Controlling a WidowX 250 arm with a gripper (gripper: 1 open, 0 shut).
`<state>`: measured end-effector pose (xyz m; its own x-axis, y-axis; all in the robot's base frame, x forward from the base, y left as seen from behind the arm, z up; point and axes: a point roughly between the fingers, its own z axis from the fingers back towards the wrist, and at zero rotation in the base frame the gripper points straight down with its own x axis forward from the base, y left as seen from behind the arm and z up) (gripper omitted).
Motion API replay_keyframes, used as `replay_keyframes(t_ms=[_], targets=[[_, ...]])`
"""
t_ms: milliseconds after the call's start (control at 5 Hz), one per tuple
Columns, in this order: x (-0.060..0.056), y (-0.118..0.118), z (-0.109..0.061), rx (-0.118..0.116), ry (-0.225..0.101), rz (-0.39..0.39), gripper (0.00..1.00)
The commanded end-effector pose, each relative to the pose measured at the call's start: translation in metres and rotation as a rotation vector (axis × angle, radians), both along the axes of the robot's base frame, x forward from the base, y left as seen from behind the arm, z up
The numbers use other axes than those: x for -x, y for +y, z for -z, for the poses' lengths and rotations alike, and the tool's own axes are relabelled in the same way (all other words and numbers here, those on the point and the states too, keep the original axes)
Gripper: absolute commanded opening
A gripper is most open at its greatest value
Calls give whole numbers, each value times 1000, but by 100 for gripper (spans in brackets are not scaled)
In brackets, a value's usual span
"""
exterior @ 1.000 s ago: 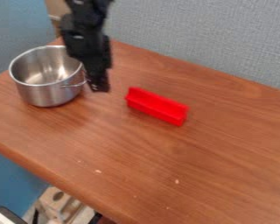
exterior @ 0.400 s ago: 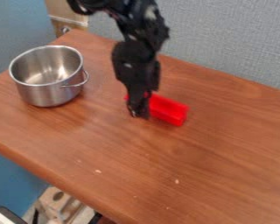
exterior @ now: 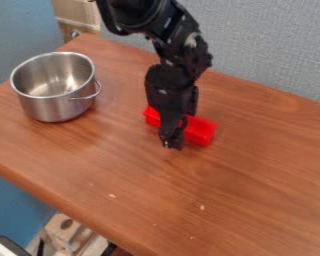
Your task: Put the red object in the metal pot
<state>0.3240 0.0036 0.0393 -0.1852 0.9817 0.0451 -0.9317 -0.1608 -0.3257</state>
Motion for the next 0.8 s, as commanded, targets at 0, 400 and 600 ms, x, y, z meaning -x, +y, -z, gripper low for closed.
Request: replay_keyframes(t_ms=[0, 400, 600], targets=[[-10, -4, -12, -1, -45, 18, 0], [-6, -3, -22, 11, -43, 20, 0], [-3, -1, -33, 26, -41, 19, 0]])
